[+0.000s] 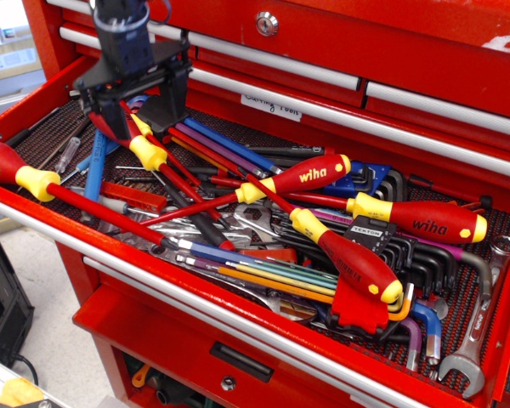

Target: Pick up red srewdriver

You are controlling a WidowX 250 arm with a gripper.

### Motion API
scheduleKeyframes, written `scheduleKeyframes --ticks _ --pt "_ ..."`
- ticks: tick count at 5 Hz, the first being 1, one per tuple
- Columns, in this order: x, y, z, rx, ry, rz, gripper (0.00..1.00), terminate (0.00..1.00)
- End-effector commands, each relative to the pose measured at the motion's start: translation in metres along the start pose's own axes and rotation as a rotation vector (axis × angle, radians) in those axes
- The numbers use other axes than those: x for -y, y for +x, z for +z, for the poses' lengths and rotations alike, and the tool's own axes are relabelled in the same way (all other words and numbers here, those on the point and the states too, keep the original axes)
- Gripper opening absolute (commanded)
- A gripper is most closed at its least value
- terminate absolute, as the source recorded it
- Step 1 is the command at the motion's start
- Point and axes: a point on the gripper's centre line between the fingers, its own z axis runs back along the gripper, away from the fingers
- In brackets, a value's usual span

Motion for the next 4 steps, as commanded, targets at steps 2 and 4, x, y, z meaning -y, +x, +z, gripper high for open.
scheduleKeyframes --ticks 2,4 --pt "0.005 0.021 -0.02 0.074 -0.07 0.103 1.0 0.0" --pt "0.001 0.041 -0.045 0.067 -0.11 0.083 1.0 0.0"
